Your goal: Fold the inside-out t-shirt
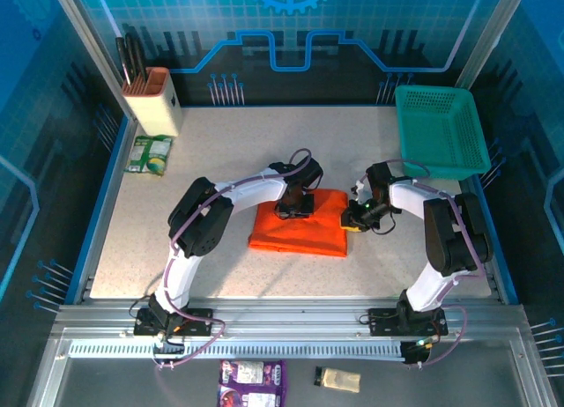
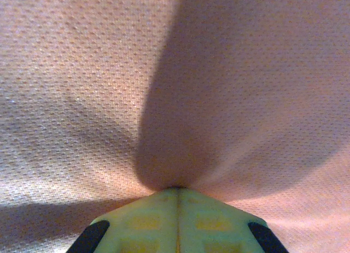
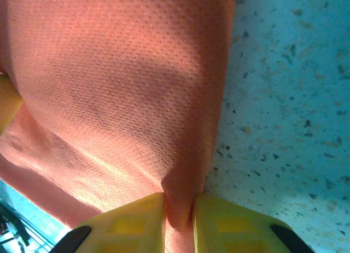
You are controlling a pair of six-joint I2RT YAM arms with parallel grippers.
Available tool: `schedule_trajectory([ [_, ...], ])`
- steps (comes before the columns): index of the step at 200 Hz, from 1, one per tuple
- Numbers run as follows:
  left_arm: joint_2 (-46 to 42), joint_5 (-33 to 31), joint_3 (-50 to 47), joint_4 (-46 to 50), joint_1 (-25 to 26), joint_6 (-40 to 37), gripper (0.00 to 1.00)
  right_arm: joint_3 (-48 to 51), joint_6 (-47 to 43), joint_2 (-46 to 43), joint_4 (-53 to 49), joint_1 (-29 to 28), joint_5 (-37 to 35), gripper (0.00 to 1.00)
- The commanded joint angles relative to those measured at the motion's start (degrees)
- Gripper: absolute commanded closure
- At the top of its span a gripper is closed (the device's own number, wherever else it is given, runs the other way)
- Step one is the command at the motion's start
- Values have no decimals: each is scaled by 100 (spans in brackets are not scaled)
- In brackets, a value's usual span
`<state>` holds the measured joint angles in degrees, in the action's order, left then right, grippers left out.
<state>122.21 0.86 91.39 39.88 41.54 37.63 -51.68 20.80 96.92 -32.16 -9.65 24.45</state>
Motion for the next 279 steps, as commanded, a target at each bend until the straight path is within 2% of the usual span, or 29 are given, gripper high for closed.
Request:
schedule_trajectory([
  [1, -457, -19, -21, 266, -4, 99, 91, -59, 31, 18, -233, 94, -25, 78],
  [58, -1380, -272, -642, 376, -435, 55, 89, -203, 125, 187, -378, 115, 41, 78],
  [77, -1674, -288, -1106, 359, -698, 12, 89, -302, 131, 286, -475, 169, 90, 85],
  [97, -1960, -231, -1695, 295, -987, -50, 90, -410, 51, 246, -668, 169, -156, 94],
  [121, -2154, -87, -2370, 148, -1298, -128, 93, -686, -142, 191, -1156, 168, -790, 100],
  [141, -2118, 105, -2654, -68, -1337, -152, 94, -968, -310, 128, -1630, 171, -1452, 100],
  [191, -1599, 1018, -2563, -980, -1135, 189, 95, -1708, -440, 28, -2524, 132, -2847, 100],
  [209, -1415, 1242, -2420, -1224, -1040, 290, 95, -1945, -403, 0, -2734, -1, -3130, 100],
  [230, -1224, 1402, -2311, -1377, -965, 377, 95, -2182, -292, -16, -2916, -257, -3094, 100],
  [279, -1095, 1629, -2345, -1672, -902, 429, 96, -2521, 254, -8, -2884, -1045, -2378, 100],
])
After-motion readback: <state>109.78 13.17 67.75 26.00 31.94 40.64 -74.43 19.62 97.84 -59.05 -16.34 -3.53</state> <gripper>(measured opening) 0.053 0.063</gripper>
